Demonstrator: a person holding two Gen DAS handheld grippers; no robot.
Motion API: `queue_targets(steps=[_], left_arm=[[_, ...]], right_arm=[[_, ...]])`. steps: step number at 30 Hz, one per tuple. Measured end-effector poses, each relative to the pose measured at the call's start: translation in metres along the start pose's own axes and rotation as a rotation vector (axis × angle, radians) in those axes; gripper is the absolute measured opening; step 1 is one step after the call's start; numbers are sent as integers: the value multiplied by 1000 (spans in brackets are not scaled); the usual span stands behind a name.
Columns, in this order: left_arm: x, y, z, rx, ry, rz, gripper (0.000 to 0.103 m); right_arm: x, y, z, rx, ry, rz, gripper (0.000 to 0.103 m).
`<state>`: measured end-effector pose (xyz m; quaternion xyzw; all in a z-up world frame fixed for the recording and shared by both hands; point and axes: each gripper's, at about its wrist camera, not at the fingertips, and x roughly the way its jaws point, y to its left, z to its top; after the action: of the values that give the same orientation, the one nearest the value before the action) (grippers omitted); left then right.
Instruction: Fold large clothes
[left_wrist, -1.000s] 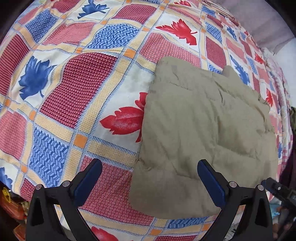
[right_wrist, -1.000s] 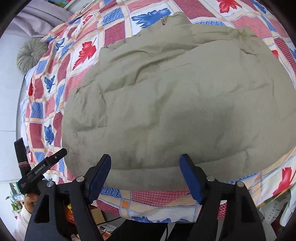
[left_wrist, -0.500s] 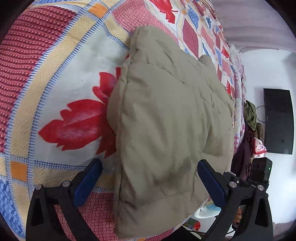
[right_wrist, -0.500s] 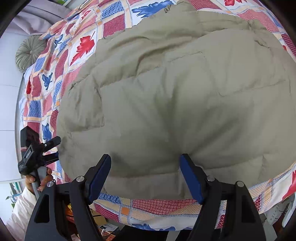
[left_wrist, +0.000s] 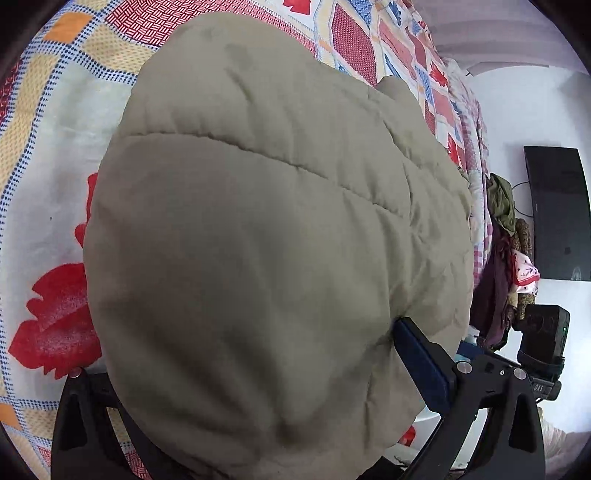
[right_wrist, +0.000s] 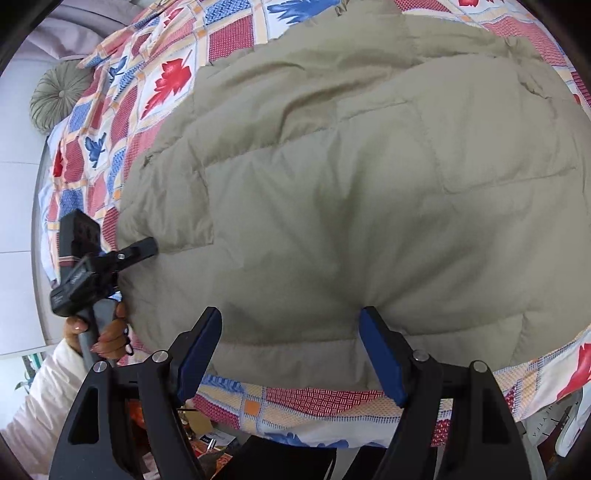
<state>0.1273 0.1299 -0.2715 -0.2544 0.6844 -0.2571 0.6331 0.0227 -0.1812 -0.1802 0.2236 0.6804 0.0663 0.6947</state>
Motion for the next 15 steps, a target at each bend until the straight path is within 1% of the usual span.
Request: queue_targets(steps=[1,2,3,5,6,7,8,9,10,11,12,15], left_arm=[[-2,-2,-1,8,-5,9,74],[-3,-5,-1,17,-1,-8,51],[-5,-8,-2,18,-1,-35,44],[-11,-18,-4,33,-10,-42,29],[-16,-22,-6,43,-13,-44,27],[-21,-27,-7,50,-18,-46,24],[-27,-34,-8,57,-25,-52,23],[-34,-39,-10,59,-30,-60,23],[-40,-48,-12,60,-38,-71,23],[-46,-57,-14,66,-46,-82,23],[-52,-69,-16,75,-52,-91,23],[-67,-104,-21,121,-61,-92,23]], right_arm=[[-5,-1,1,-2,-11,2,79],[-10,-2,3,-2,-22,1,79],[-14,-5,5,1,-35,1,79],[-20,-10,10,15,-75,4,79],[-22,-12,13,15,-90,2,77],[-22,-12,17,4,-105,-6,53],[-22,-11,22,-19,-112,-28,35],[-20,-9,25,-44,-113,-58,19],[-19,-7,29,-70,-123,-80,17],[-19,-6,32,-91,-145,-84,15],[-19,-5,36,-107,-168,-83,13],[-16,-9,47,-130,-232,-58,13]])
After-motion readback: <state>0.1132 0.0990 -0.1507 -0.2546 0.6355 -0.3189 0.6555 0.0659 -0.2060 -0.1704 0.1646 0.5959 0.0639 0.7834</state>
